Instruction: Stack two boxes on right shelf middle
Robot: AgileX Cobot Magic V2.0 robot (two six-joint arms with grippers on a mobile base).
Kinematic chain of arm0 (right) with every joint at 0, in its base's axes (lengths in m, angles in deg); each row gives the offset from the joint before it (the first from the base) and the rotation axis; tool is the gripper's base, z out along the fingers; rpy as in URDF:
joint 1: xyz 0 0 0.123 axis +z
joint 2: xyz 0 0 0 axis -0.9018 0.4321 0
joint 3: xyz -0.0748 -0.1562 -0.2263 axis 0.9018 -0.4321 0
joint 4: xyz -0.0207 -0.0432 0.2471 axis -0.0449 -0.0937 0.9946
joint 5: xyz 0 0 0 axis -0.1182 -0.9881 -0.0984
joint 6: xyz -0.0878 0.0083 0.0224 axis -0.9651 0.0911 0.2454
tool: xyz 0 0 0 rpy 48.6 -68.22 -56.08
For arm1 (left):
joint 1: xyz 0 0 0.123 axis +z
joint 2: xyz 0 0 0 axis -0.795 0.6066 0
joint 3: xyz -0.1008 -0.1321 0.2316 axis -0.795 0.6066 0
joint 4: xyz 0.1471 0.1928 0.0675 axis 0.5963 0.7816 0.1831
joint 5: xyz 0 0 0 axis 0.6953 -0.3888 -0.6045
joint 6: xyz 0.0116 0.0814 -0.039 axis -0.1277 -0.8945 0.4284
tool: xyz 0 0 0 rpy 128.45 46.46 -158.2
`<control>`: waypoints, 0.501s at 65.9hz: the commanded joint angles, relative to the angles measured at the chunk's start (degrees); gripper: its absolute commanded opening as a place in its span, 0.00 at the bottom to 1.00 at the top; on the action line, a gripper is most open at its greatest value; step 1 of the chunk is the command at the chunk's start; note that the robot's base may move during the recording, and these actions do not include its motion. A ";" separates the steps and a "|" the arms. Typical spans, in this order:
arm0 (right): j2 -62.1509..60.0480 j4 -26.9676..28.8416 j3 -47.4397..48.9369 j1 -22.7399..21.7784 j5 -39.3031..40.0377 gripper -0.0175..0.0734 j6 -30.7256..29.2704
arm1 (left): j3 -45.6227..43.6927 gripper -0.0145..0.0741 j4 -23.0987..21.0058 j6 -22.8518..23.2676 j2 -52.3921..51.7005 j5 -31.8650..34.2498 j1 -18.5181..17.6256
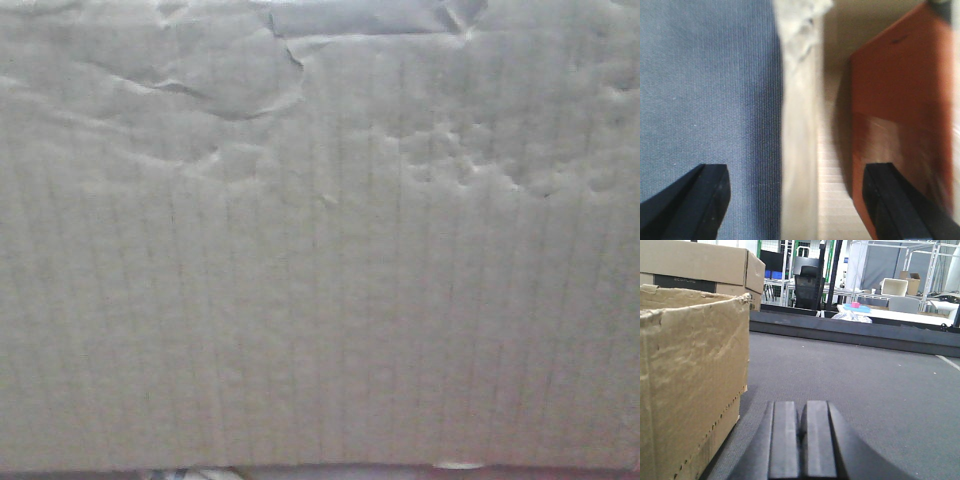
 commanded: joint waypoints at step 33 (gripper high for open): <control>0.86 9.29 6.62 0.05 -10.53 0.01 3.31 | -0.04 0.66 0.12 -0.83 -3.97 0.15 0.11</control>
